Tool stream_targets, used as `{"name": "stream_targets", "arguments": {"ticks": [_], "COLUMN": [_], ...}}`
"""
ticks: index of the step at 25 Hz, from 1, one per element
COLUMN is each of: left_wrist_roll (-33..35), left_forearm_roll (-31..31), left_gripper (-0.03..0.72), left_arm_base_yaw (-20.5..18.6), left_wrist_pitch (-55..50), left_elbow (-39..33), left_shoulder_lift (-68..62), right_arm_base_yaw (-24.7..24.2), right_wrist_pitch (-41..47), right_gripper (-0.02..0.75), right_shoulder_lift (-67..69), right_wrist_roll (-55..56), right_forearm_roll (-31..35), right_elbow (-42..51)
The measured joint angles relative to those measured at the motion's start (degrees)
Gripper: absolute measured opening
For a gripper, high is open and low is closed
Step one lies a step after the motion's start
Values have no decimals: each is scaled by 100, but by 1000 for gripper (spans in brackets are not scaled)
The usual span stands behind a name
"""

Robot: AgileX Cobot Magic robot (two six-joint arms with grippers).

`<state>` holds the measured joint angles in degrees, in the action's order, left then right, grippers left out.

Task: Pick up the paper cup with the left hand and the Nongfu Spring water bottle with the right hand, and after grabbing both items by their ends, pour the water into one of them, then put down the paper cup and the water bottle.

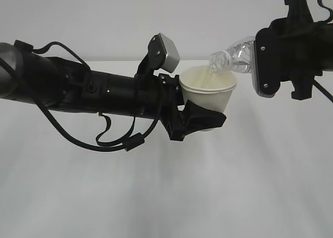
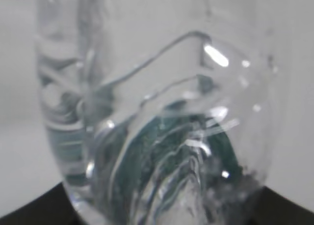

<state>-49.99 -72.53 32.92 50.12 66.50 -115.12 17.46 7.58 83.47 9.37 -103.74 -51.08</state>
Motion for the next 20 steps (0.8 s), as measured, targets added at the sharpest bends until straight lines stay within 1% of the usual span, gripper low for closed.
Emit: {"name": "stream_targets", "arguments": {"ticks": [16, 20], "left_wrist_roll": [-22, -25], "left_forearm_roll": [-13, 91], "left_gripper": [452, 452], "left_arm_base_yaw": [0, 0], "left_wrist_pitch": [-10, -27], "left_elbow": [0, 0], "left_shoulder_lift": [0, 0], "right_arm_base_yaw": [0, 0], "right_wrist_pitch": [77, 77], "right_gripper": [395, 395], "right_shoulder_lift": [0, 0], "right_wrist_roll": [23, 32], "right_forearm_roll": [-17, -17], "right_elbow": [-212, -212]}}
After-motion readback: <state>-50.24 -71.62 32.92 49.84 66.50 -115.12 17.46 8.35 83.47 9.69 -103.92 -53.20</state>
